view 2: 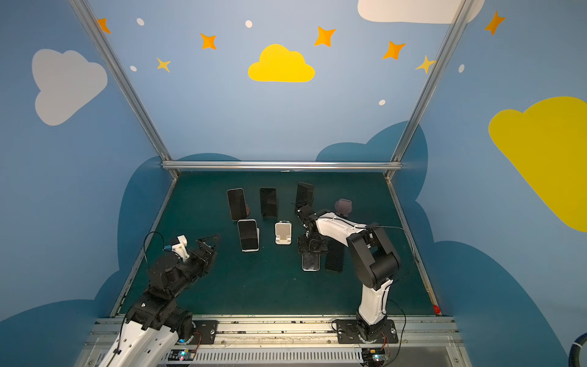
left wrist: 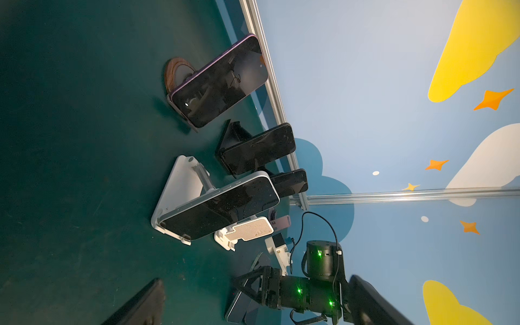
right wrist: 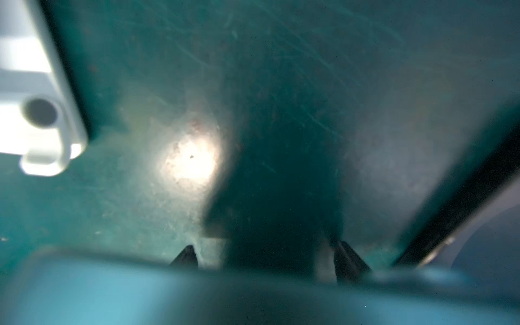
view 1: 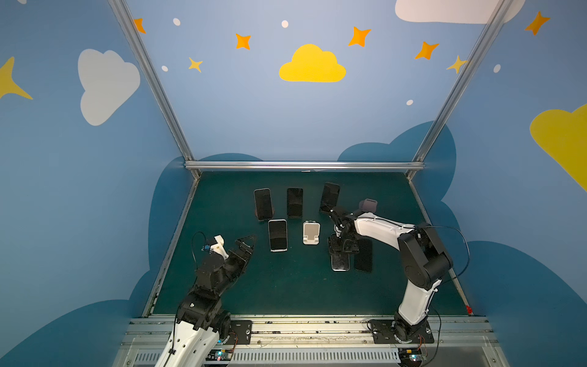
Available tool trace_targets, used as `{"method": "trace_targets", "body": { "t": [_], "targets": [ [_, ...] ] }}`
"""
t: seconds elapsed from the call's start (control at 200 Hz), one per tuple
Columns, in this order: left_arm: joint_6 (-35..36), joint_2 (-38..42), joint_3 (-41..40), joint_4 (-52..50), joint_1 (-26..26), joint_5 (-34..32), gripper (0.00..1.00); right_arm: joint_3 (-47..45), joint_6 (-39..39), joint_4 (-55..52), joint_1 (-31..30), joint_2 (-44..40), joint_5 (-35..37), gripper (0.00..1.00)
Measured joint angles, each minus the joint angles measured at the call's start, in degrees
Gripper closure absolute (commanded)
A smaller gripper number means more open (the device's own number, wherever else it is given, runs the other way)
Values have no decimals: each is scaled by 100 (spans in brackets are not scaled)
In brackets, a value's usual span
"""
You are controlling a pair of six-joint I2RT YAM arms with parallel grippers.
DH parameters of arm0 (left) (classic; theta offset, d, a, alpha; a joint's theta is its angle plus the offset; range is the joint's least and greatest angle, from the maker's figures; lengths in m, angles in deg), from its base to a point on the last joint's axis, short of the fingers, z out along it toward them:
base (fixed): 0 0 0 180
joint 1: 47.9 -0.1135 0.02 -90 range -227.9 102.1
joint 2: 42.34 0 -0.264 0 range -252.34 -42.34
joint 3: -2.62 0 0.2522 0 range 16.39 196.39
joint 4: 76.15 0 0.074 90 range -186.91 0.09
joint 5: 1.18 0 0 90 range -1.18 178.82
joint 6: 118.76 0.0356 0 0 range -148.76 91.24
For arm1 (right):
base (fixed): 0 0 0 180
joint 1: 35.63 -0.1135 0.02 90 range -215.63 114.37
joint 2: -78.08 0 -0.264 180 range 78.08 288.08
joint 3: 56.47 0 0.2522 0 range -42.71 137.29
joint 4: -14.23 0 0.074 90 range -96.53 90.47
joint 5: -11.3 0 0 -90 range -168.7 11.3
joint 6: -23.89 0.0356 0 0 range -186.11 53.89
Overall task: Remove the phone from the phone stand
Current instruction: Place the phone at the center of the table.
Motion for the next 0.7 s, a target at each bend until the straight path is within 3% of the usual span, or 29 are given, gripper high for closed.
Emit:
{"method": "trace_targets", "body": {
  "t": [0.701],
  "targets": [
    [44,-48,-17,46,0,-55,0,131,57,-83,15,125,85,25]
  ]
}}
